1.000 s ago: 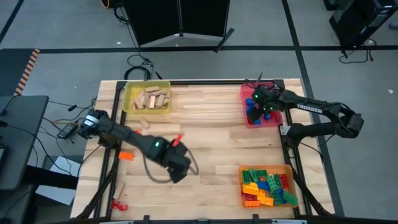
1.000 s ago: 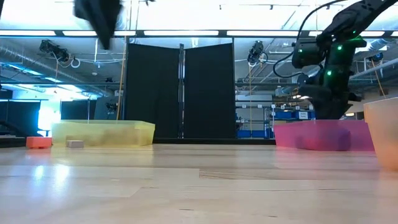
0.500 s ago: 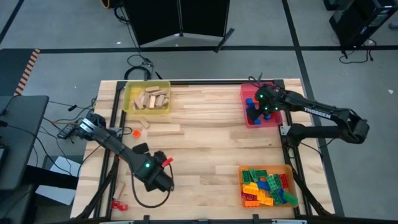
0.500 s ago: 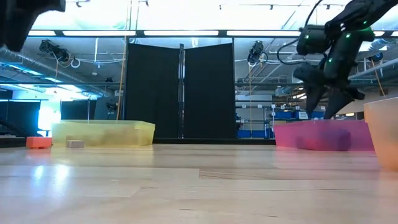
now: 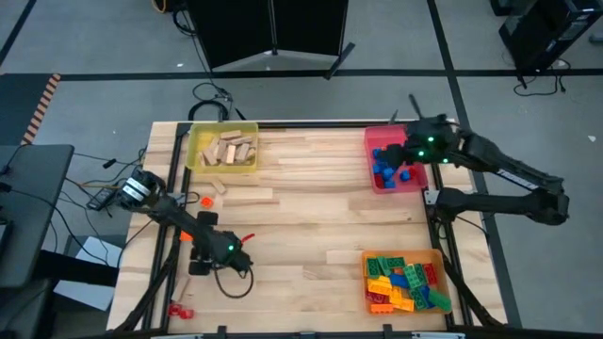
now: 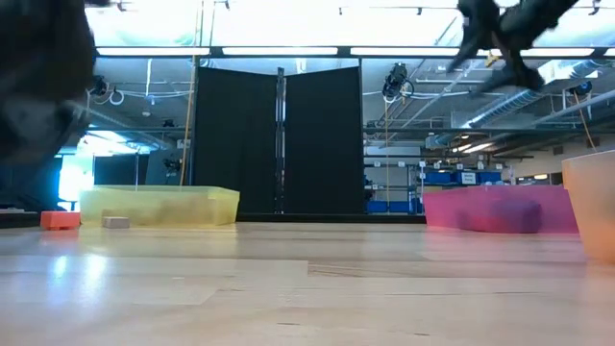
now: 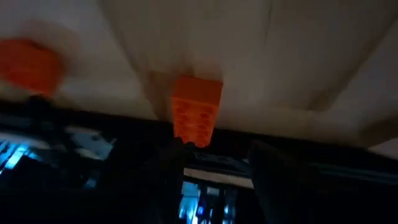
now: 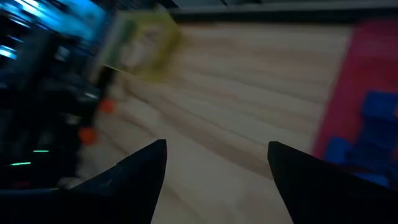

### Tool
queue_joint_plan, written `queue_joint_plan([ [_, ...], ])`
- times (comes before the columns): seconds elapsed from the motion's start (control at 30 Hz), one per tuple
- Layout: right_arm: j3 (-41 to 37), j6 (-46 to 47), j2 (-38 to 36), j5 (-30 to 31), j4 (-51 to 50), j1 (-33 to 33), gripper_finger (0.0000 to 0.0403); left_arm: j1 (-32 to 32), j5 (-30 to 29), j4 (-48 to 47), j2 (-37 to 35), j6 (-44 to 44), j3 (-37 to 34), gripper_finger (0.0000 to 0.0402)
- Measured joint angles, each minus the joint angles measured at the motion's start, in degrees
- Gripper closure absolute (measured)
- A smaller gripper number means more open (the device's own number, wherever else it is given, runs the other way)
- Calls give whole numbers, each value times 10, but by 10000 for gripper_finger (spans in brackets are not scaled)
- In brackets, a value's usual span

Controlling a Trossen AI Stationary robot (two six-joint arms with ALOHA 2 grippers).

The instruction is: Sort blocks by size

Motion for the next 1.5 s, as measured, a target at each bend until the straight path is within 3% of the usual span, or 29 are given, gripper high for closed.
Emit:
queue_joint_plan([
  [0.2, 76, 28, -2, 49, 13, 61, 111, 62, 57, 26, 0, 75, -83, 218],
  [0.53, 97, 80, 33, 109, 42, 153, 112, 147, 63, 106, 0, 126, -126, 218],
  [0.7, 97, 95, 72, 122, 55, 195, 112, 164, 15, 115, 0, 136, -139, 218],
  [1.1, 97, 90, 142, 126, 118, 228, 114, 170, 16, 153, -2, 141, -169, 219],
  [1.3, 97, 76, 148, 119, 133, 229, 116, 170, 11, 146, 0, 141, -156, 257],
  [1.5, 97, 61, 147, 94, 114, 235, 113, 165, 11, 141, -7, 78, -155, 256],
])
